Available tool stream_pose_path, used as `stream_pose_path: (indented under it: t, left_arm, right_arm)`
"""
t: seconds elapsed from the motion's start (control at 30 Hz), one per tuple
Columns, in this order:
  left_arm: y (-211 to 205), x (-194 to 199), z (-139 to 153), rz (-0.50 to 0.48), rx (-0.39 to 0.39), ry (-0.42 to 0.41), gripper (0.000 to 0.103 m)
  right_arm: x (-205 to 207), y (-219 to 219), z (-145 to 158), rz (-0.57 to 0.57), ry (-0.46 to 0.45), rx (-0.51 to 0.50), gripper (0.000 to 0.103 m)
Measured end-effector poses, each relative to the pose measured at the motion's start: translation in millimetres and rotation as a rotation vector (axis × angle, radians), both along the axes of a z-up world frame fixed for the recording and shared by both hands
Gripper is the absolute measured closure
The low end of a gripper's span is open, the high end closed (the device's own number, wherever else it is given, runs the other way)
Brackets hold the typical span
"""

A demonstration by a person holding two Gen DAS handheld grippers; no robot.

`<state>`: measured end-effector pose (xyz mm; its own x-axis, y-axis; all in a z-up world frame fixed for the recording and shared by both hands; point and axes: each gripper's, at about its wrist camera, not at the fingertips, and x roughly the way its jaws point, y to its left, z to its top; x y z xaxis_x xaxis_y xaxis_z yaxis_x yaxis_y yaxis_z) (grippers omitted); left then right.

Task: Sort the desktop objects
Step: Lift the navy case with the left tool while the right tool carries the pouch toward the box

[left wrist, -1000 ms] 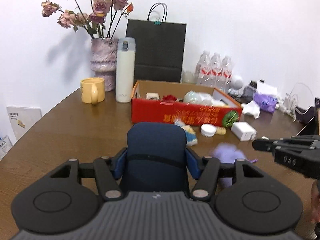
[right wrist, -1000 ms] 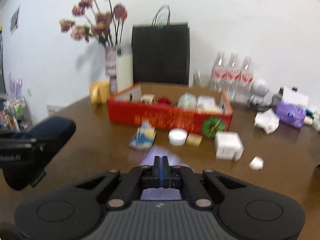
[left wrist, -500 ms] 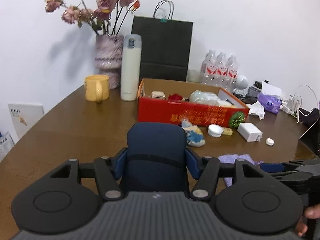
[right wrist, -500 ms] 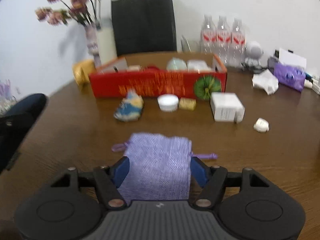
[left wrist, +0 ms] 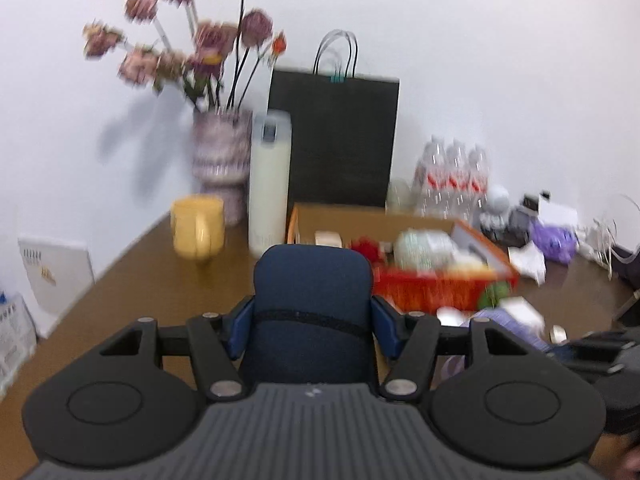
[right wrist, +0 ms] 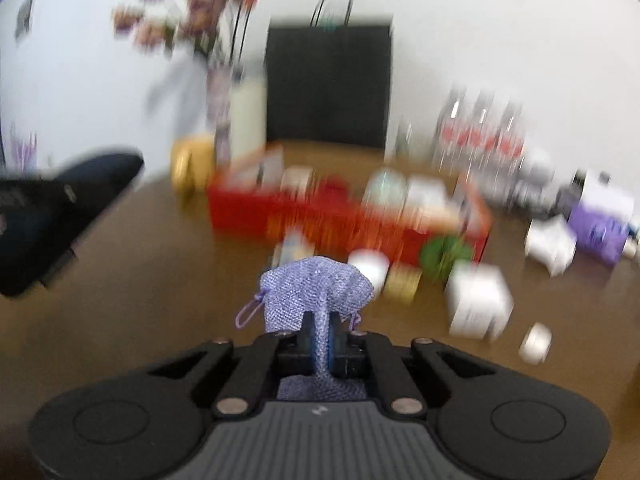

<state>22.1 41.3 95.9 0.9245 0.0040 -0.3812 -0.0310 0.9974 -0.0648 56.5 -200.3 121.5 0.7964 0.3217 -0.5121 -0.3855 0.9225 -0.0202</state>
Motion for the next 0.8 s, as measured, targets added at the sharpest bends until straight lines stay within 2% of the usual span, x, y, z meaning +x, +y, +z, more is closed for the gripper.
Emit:
stream_pose_path:
  t: [0.13,0.23,0.37,0.5,0.6,0.67,0.8]
  left_arm:
    - [2.8,55.4,40.3,-0.031,-0.04,-0.039,0.042]
    - [-8.3,101.1,60.1,-0.032,0.011,-0.043,0.042]
    - [-16.5,169.6,64.6,-0.044,-0.012,0.037,0.042]
    - [-26.1,233.6,35.7,-0.013,0.002,0.147,0.042]
    - [-26.8,266.2,-1.6,0.024,-0.014,0.267,0.042]
    - [-24.4,275.3,-23.2,0.036,-0.026,0.314,0.042]
    - [-24.4,279.9,-46.6,0.035,0.002,0.351,0.039]
  right_arm:
    - [42.0,-7.5,60.0,-0.018,-0.092,0.065,0.099]
    - [85.7,-10.8,95.7,-0.023,-0.086,0.129,0.099]
    - [143.6,4.1,120.3,-0.019,-0.048,0.189,0.098]
    - [206.0,37.1,105.7,-0.042,0.096,0.205,0.098]
    - [238.2,59.0,70.7,-0.093,0.19,0.148,0.098]
    - [249.9,66.7,46.7,-0.111,0.26,0.144,0.098]
    - [259.8,82.3,10.1,-0.125,0.331,0.08,0.096]
